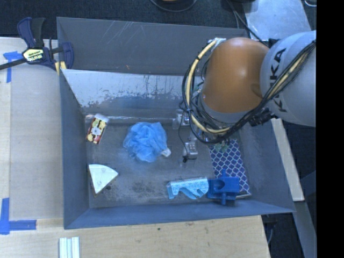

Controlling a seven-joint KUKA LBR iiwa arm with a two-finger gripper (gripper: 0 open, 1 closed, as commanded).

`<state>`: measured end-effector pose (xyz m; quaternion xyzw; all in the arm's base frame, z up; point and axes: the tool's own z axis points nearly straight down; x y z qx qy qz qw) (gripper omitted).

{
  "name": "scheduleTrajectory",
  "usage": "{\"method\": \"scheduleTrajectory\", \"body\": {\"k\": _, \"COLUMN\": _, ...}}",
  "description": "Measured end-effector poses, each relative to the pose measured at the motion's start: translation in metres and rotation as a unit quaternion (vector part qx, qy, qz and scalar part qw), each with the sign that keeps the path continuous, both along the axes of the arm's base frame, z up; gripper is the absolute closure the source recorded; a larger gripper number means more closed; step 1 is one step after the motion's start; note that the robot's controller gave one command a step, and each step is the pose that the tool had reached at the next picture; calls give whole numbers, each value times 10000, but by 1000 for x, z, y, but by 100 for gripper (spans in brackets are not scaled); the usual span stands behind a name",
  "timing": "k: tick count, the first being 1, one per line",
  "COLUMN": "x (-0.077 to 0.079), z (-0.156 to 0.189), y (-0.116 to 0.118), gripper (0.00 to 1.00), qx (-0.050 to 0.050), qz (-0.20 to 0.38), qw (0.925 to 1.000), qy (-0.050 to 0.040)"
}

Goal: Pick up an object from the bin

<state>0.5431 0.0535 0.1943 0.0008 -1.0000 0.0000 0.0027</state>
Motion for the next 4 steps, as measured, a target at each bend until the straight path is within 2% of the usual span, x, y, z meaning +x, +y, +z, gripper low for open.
{"method": "scheduleTrajectory", "body": {"k": 1, "x": 2, "z": 5, "y": 0, "gripper": 0, "qx": 2, "qz": -10, "qw": 10000, "qy": -44}}
{"method": "scheduleTrajectory", "body": {"k": 2, "x": -54, "z": -124, "y": -23, "gripper": 0, "qx": 6, "qz": 1175, "qw": 9931, "qy": -17}}
{"method": "scheduleTrajectory", "body": {"k": 3, "x": -55, "z": -58, "y": -19, "gripper": 0, "qx": 5, "qz": 1675, "qw": 9859, "qy": -54}}
{"method": "scheduleTrajectory", "body": {"k": 4, "x": -53, "z": -124, "y": -23, "gripper": 0, "qx": 7, "qz": 1169, "qw": 9931, "qy": -29}}
